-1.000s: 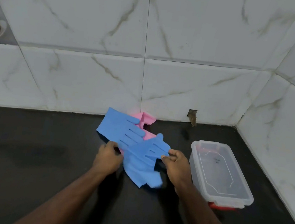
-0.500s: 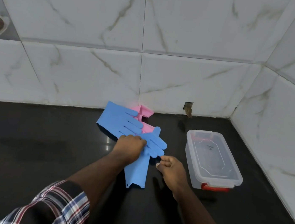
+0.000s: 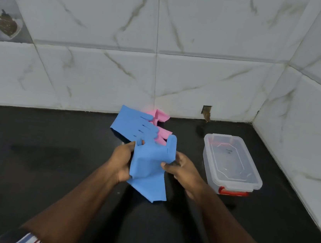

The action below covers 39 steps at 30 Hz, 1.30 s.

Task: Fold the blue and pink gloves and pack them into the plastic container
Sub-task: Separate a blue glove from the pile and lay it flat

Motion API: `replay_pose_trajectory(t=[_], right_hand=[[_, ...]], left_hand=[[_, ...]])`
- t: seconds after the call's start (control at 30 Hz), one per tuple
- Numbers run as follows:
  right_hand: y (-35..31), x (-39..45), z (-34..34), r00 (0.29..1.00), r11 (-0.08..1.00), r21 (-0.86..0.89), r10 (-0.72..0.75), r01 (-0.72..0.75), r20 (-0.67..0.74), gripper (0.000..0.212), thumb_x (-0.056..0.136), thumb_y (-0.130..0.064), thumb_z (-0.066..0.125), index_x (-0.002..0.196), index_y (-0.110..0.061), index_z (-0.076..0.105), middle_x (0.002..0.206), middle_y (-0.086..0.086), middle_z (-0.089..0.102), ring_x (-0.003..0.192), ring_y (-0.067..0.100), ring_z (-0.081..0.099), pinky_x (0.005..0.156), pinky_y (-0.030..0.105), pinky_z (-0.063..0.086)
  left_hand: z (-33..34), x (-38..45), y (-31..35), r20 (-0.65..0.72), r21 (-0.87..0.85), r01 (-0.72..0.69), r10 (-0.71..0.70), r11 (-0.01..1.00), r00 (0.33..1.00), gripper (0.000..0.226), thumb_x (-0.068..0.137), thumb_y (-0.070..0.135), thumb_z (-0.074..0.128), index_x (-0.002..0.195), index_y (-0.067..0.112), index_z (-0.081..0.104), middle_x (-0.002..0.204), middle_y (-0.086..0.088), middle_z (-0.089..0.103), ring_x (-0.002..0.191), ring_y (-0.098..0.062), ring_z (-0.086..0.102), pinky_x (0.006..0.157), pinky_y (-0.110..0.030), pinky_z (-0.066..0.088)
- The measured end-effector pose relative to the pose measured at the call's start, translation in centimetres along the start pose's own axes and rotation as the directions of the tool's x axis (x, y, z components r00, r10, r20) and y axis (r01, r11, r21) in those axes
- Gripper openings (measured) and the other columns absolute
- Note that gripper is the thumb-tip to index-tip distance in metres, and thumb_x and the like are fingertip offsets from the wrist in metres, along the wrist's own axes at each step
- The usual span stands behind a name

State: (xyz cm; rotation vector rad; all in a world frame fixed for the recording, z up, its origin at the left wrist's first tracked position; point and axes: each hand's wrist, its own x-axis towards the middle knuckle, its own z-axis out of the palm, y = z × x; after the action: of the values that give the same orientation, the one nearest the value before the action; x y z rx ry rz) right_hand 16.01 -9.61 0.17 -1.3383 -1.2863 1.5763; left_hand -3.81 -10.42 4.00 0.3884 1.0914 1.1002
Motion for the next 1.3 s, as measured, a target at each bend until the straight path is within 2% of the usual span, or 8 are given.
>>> replay_pose_trajectory(t=[0.13,0.33,0.5,0.63,0.73,0.9,1.03,1.3], right_hand=[[-1.8,-0.8,1.8,0.987,0.990,0.143,-0.038,0.016,0.156,0.029,0.088,-0.007,0.070,0.116,-0.009,0.068,0.113,0.007,0.074,0.105,0.023,0.070,0.082,0.029,0.057],[-6.4,-1.9,2.7,0.932,0.923,-0.164,-0.360,0.348,-0.049,0.020,0.088,-0.013,0.069,0.096,-0.030,0.075,0.095,0.004,0.076,0.090,0.029,0.071,0.083,0.046,0.056],[-7.6,-2.7,4.6,0.820,0.574,-0.665,-0.564,0.478,0.103,0.033,0.094,-0.015,0.056,0.124,-0.024,0.067,0.120,0.001,0.069,0.110,0.019,0.062,0.097,0.035,0.049],[-6.8,-3.7,6.6,0.723,0.379,-0.671,-0.597,0.637,0.348,0.042,0.086,-0.012,0.051,0.125,-0.023,0.065,0.119,0.000,0.069,0.110,0.018,0.062,0.095,0.034,0.050],[-6.2,-4.4,6.3,0.759,0.518,-0.575,-0.561,0.633,0.330,0.030,0.089,-0.020,0.066,0.118,-0.024,0.071,0.121,-0.011,0.069,0.109,-0.001,0.056,0.098,0.010,0.038],[-6.1,-3.2,2.9,0.887,0.915,-0.159,-0.399,0.370,-0.232,0.015,0.084,-0.013,0.074,0.097,-0.019,0.075,0.087,-0.006,0.075,0.075,0.002,0.067,0.078,0.031,0.056],[-5.5,-2.5,0.8,0.993,0.991,0.072,-0.113,0.110,0.035,0.058,0.084,-0.030,0.074,0.137,-0.018,0.052,0.126,-0.001,0.066,0.111,0.012,0.065,0.099,0.038,0.051],[-4.4,-3.1,-0.8,0.957,0.952,0.307,-0.087,-0.002,0.275,0.032,0.084,-0.019,0.073,0.113,-0.006,0.069,0.113,0.019,0.070,0.096,0.029,0.071,0.087,0.044,0.057]], left_hand=[[-1.5,-1.2,-0.3,0.028,-0.011,-0.046,0.047,0.999,0.999,0.025,0.093,0.019,0.061,0.108,0.002,0.070,0.105,-0.016,0.073,0.090,-0.028,0.070,0.084,-0.041,0.060],[-2.7,-2.9,3.5,-0.185,0.599,-0.284,0.474,0.749,0.861,0.014,0.096,0.025,0.059,0.101,0.015,0.069,0.092,-0.008,0.066,0.072,-0.016,0.060,0.067,-0.034,0.053],[0.5,-5.6,6.4,0.052,0.584,-0.133,0.127,0.801,0.991,0.061,0.086,0.070,0.055,0.106,0.016,0.073,0.096,-0.011,0.076,0.084,-0.028,0.073,0.073,-0.040,0.060],[1.0,-5.6,5.7,0.109,0.556,-0.141,0.097,0.819,0.989,0.038,0.087,0.043,0.073,0.105,0.010,0.072,0.091,-0.012,0.075,0.077,-0.024,0.072,0.071,-0.040,0.061],[0.3,-4.8,4.8,0.064,0.539,-0.180,0.173,0.823,0.983,0.009,0.090,0.015,0.072,0.096,0.008,0.070,0.085,-0.010,0.074,0.072,-0.021,0.072,0.061,-0.035,0.058],[0.2,-5.3,5.1,0.177,0.342,-0.275,0.226,0.899,0.958,0.010,0.091,0.010,0.067,0.096,0.010,0.076,0.100,-0.013,0.075,0.086,-0.023,0.074,0.078,-0.040,0.060],[0.0,-5.8,5.2,0.344,0.175,-0.182,0.113,0.967,0.932,0.036,0.094,0.010,0.060,0.130,0.002,0.061,0.123,-0.018,0.067,0.108,-0.030,0.067,0.086,-0.043,0.058],[-1.0,-6.2,3.8,0.414,0.123,-0.275,0.203,0.953,0.888,0.046,0.094,0.003,0.048,0.136,0.018,0.059,0.130,-0.015,0.060,0.118,-0.031,0.060,0.100,-0.048,0.049]])
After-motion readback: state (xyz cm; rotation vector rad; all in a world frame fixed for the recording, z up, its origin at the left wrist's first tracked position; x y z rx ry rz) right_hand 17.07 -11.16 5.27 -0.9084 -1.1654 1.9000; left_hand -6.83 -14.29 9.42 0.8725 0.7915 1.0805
